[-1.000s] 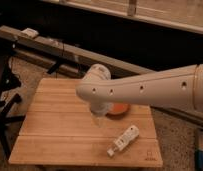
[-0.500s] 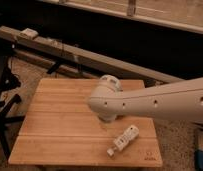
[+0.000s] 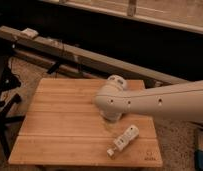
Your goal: Place the bottle in the ceramic bowl
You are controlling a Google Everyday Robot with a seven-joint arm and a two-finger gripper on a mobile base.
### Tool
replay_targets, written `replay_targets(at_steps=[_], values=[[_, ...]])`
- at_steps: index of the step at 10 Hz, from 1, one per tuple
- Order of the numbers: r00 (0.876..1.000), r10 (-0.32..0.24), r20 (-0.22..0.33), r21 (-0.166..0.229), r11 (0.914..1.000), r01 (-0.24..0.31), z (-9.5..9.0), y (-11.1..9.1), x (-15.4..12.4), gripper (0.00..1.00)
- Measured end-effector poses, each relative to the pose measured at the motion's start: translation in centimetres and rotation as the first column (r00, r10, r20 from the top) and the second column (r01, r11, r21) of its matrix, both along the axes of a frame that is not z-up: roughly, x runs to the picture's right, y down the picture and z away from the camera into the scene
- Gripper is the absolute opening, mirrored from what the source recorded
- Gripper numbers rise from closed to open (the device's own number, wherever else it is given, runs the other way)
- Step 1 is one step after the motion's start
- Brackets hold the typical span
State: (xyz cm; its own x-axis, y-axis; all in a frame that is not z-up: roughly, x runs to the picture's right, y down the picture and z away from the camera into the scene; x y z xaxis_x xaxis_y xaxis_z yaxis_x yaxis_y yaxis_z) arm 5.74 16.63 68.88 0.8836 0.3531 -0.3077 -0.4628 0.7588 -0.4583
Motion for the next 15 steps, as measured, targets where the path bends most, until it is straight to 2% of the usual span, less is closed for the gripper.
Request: replay_targets(at_steps=[3, 8, 11, 15], values=[[1.0, -0.006, -0.016, -0.027, 0.9996, 0.006, 0.0, 1.9, 1.5, 0.65], [0.995, 0.061, -0.085, -0.059, 0.9961, -0.066, -0.1, 6.6, 5.2, 0.65], [0.99, 0.079, -0.119, -0.066, 0.994, -0.087, -0.1, 8.8, 6.7, 0.65], [0.984, 0.083, -0.16, -0.089, 0.9912, -0.098, 0.8, 10.4, 7.6, 0.65]])
